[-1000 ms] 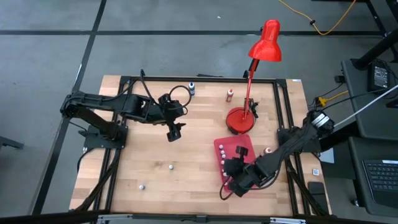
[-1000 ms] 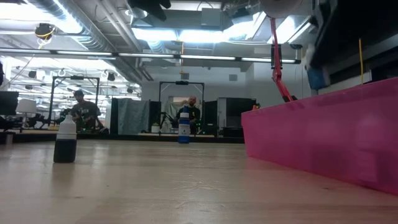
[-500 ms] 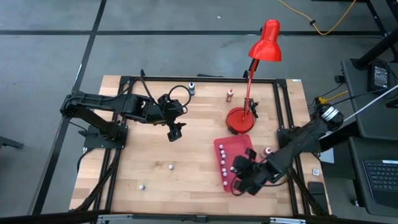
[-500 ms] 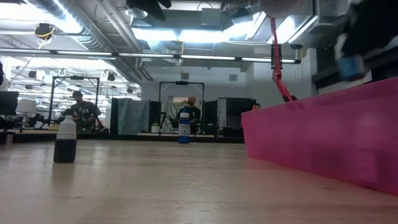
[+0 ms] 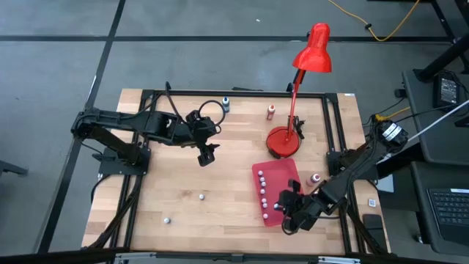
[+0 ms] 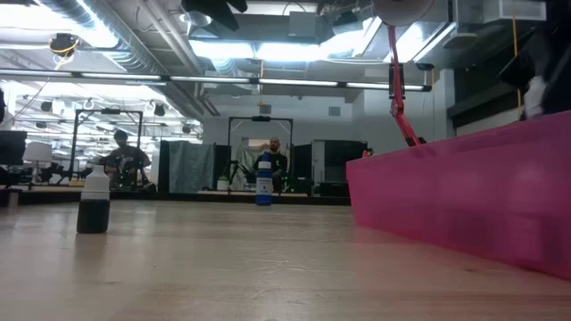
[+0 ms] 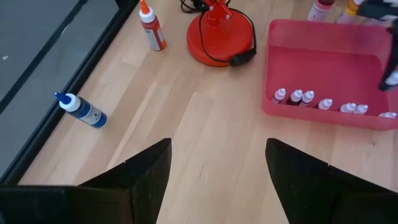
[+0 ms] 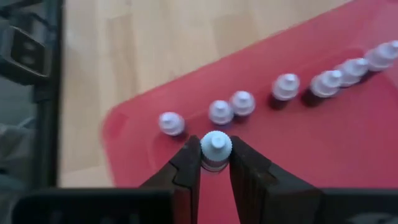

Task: Pick & Place food coloring
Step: Put the small blue food coloring bottle into the red bin, then put the small orange food coloring bottle into the red bin

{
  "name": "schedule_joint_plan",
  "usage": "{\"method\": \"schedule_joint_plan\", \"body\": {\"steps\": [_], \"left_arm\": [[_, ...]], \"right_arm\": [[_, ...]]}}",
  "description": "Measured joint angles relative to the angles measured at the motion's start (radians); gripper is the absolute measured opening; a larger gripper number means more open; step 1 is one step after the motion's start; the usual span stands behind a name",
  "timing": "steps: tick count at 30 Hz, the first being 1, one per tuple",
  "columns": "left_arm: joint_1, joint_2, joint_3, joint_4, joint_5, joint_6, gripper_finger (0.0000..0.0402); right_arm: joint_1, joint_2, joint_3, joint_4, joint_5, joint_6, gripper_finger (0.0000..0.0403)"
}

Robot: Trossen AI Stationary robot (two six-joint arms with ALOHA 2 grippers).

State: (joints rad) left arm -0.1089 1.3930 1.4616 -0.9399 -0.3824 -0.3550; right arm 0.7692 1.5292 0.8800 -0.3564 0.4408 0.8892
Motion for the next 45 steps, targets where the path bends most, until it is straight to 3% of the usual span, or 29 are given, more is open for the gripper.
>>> {"method": "schedule_joint_plan", "body": {"steps": [16,26,38,45], "left_arm": [[0.0,0.0,0.0,0.002,0.002,-0.001,0.0255],[0.0,0.0,0.0,0.002,0.002,-0.001,0.0255],[0.0,0.0,0.0,0.002,0.037,-0.002,0.0255],[-0.003,-0.003,0.0,0.0,0.068,-0.024,0.0255]], "right_arm": [[-0.033,0.093,-0.023,0.127,-0.024,-0.157,0.0067],[-0.035,0.181,-0.023,0.175,-0.043,-0.168,0.0071],[-0.051,0.184,-0.023,0.175,-0.078,-0.162,0.0139],[-0.056,0.123,-0.023,0.146,-0.125,-0.134,0.0165]]}}
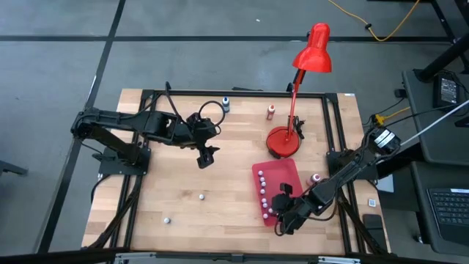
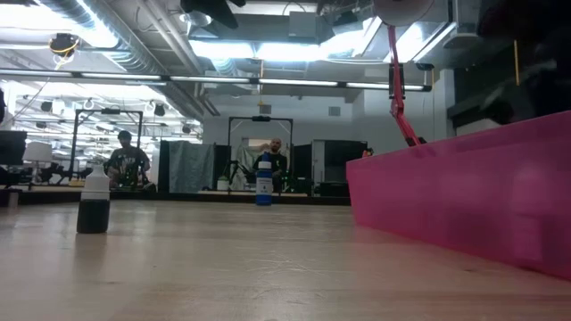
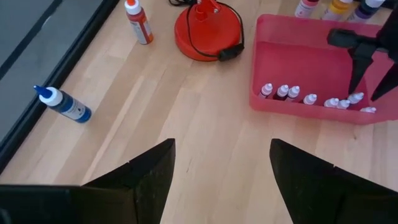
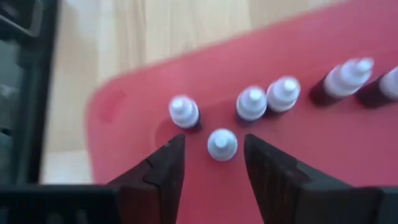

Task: Pick & Place food coloring
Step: Put the small orange food coloring bottle into the red bin

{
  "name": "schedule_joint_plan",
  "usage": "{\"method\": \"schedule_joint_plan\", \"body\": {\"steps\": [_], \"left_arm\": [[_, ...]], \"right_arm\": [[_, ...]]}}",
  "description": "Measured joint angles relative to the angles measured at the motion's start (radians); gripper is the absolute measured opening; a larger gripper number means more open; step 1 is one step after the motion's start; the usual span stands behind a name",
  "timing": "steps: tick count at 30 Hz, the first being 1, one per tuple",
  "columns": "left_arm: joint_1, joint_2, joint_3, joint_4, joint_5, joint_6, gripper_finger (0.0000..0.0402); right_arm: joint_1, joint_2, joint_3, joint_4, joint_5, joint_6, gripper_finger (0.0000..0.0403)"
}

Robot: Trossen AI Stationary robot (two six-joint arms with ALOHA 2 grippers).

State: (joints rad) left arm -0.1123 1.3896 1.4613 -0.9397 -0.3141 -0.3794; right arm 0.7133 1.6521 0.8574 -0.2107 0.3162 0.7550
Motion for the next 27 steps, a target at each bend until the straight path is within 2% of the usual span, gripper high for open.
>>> {"method": "schedule_joint_plan", "body": {"steps": [5,13,19,27], "left_arm": [[-0.041,-0.047,-0.024,0.025,-0.068,-0.003,0.0255],[-0.138,-0.242,-0.299,0.179,-0.188,-0.076,0.0255],[-0.245,-0.314,-0.505,0.233,-0.262,-0.234,0.0255],[-0.445,-0.311,-0.742,0.268,-0.299,-0.494,0.0255]], "right_arm": [[-0.024,-0.095,0.0,-0.014,0.003,-0.023,0.017],[-0.071,-0.237,0.001,-0.015,0.004,-0.055,0.0171],[-0.111,-0.335,0.002,0.059,0.005,-0.138,0.0171],[-0.167,-0.408,0.002,0.083,0.004,-0.193,0.0171]]}}
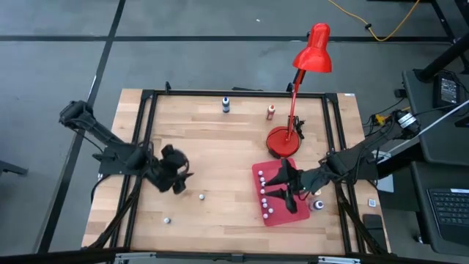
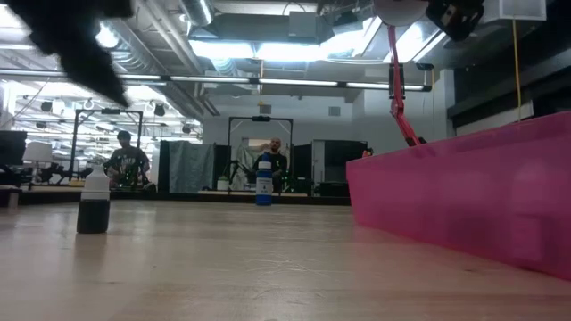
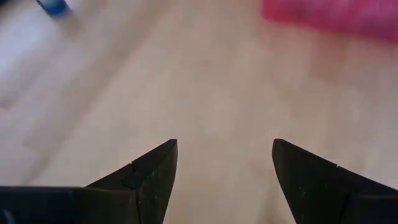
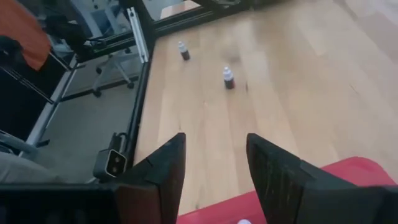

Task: Pick & Place food coloring
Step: Put the small orange food coloring bottle into the red bin

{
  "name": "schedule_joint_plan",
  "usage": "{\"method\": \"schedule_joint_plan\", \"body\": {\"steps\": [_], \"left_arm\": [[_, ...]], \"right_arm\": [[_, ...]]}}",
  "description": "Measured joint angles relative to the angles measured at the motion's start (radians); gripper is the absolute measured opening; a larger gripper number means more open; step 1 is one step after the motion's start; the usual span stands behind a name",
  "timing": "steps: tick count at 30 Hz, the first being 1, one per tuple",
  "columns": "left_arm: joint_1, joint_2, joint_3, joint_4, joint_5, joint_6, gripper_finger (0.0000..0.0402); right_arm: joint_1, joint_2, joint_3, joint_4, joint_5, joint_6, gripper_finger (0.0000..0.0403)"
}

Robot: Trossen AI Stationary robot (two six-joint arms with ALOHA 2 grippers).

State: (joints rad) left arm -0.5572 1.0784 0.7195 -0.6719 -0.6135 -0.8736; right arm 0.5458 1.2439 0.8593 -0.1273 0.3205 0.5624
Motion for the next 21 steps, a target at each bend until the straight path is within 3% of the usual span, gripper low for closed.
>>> {"method": "schedule_joint_plan", "body": {"steps": [5,9,12,21], "left_arm": [[-0.109,0.004,-0.138,0.164,0.036,-0.018,0.0255],[-0.157,0.007,-0.23,0.348,0.041,0.098,0.0255],[-0.161,0.024,-0.29,0.472,0.064,0.2,0.0255],[-0.16,0.15,-0.411,0.786,0.09,0.301,0.0255]], "right_arm": [[-0.012,0.0,0.0,0.002,-0.028,-0.015,0.0171],[-0.013,0.0,0.0,0.003,-0.034,-0.02,0.0171],[-0.013,0.0,0.0,0.005,-0.034,-0.018,0.0171],[-0.013,0.0,0.0,0.004,-0.028,-0.02,0.0171]]}}
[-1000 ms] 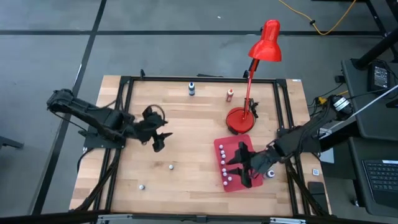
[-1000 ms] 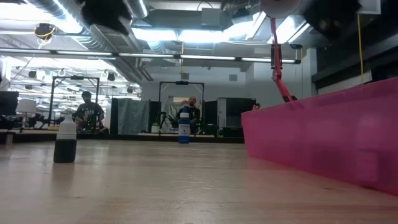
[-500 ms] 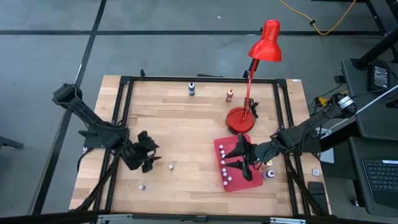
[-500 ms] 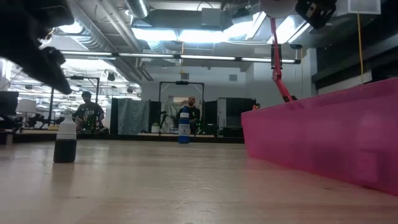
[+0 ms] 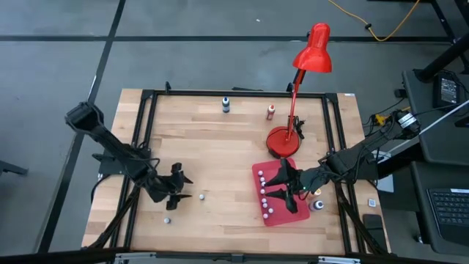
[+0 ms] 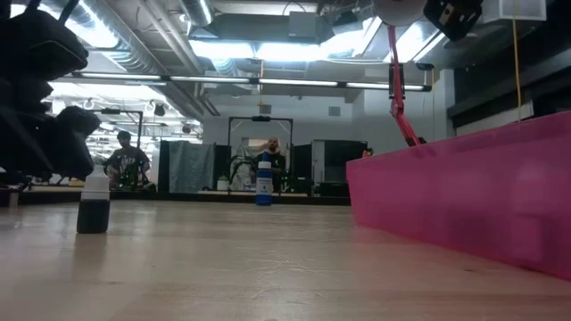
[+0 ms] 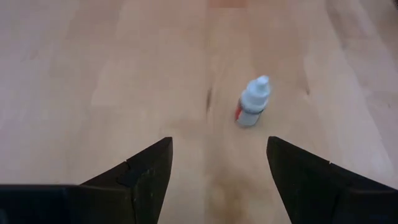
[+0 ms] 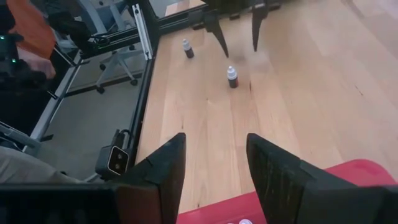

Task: Pick & Place food coloring
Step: Put the small orange food coloring bottle into the red bin

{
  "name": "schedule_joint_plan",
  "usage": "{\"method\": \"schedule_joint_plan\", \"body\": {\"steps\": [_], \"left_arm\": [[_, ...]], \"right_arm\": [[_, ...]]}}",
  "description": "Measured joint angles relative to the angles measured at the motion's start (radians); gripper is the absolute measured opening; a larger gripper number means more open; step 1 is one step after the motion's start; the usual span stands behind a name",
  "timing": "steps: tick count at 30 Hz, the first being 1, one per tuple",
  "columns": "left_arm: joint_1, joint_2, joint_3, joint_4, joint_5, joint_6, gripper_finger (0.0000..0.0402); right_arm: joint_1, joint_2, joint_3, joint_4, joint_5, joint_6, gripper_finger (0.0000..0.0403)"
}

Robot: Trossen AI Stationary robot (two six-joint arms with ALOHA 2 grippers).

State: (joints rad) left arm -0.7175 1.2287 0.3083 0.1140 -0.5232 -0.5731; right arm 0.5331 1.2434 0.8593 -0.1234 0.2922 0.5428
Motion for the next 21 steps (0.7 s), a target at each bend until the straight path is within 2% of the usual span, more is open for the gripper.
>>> {"method": "schedule_joint_plan", "body": {"steps": [4,15,21], "left_arm": [[0.0,0.107,-0.019,0.17,0.004,0.082,0.0255],[0.007,0.409,-0.018,0.53,0.005,0.107,0.0255],[0.041,0.525,-0.005,0.709,0.005,0.121,0.0255]], "right_arm": [[0.0,0.0,0.0,0.0,0.002,-0.015,0.0171],[-0.006,0.0,0.0,-0.001,0.002,-0.031,0.0171],[-0.016,0.0,0.0,-0.003,0.002,-0.031,0.0171]]}}
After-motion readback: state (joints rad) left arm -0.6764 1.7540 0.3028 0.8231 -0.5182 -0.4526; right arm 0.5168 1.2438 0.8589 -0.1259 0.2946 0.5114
